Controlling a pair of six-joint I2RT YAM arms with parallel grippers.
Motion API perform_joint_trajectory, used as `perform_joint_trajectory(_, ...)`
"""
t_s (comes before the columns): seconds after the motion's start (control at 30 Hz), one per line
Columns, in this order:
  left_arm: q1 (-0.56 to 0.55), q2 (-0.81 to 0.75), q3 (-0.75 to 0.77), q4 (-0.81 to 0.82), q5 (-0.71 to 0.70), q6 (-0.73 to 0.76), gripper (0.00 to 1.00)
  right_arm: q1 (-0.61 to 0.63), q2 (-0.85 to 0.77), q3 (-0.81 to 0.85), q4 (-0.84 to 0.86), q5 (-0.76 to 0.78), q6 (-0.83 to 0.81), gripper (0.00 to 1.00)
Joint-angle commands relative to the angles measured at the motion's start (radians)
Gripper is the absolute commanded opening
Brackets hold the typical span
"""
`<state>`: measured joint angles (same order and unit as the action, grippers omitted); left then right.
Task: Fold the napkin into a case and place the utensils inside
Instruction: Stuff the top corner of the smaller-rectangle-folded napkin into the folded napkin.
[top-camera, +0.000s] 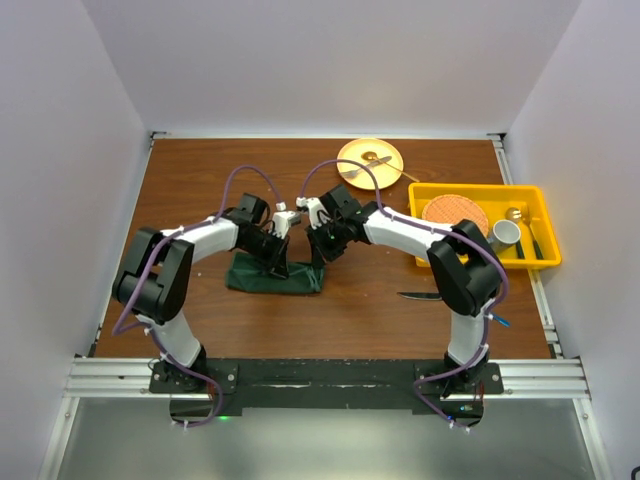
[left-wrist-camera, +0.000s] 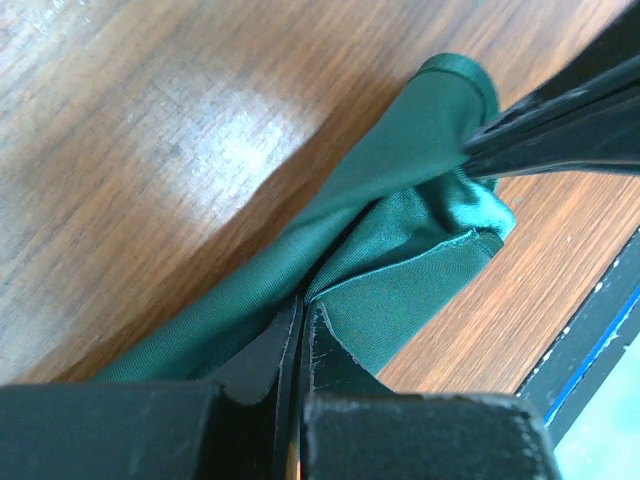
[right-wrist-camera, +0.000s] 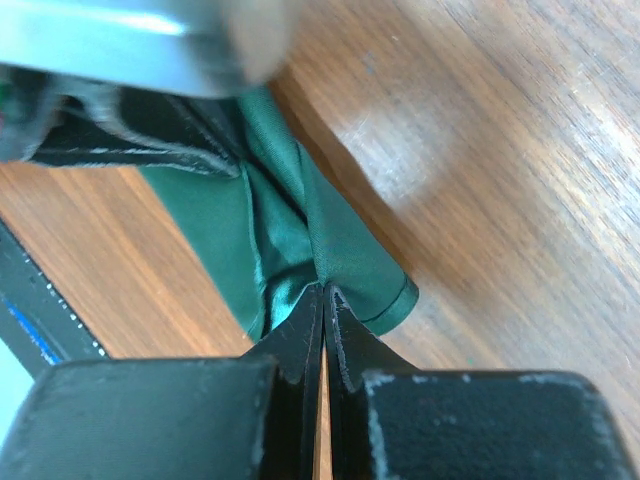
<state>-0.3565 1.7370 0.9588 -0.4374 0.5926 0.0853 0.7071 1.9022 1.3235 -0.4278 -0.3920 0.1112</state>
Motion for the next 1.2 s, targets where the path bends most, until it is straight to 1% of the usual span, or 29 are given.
perform_joint_trajectory(0.0, 0.01, 0.029, 0.028, 0.022, -0.01, -0.05, 0.0, 0.008, 0.054, 0.02, 0.044, 0.01, 0.028, 0.0)
perform_joint_trajectory(0.17, 0.014, 0.019, 0.017, 0.068, 0.038, -0.07, 0.0, 0.008, 0.086, 0.025, 0.053, 0.033, 0.035, 0.0)
perform_joint_trajectory(0.37, 0.013, -0.024, 0.0, 0.117, 0.114, -0.078, 0.17, 0.009, 0.112, 0.039, 0.054, 0.054, 0.041, 0.0)
perform_joint_trajectory(0.4, 0.013, -0.028, -0.003, 0.123, 0.125, -0.078, 0.22, 0.009, 0.113, 0.042, 0.052, 0.056, 0.042, 0.0)
perform_joint_trajectory(0.6, 0.013, -0.054, -0.032, 0.155, 0.182, -0.107, 0.33, 0.009, 0.113, 0.042, 0.044, 0.067, 0.045, 0.0)
perform_joint_trajectory(0.77, 0.011, -0.091, -0.084, 0.253, 0.208, -0.163, 0.42, 0.008, 0.115, 0.04, 0.037, 0.071, 0.05, 0.0)
perform_joint_trajectory(0.87, 0.008, -0.091, -0.101, 0.292, 0.205, -0.191, 0.44, 0.008, 0.112, 0.039, 0.035, 0.071, 0.054, 0.0)
perform_joint_trajectory(1.0, 0.001, -0.091, -0.137, 0.344, 0.19, -0.216, 0.43, 0.009, 0.11, 0.04, 0.035, 0.067, 0.061, 0.0)
perform_joint_trajectory(1.13, -0.012, -0.071, -0.149, 0.371, 0.185, -0.231, 0.36, 0.009, 0.106, 0.046, 0.031, 0.055, 0.074, 0.0)
perform_joint_trajectory(1.17, -0.012, -0.065, -0.152, 0.374, 0.19, -0.234, 0.31, 0.009, 0.104, 0.046, 0.034, 0.051, 0.076, 0.0)
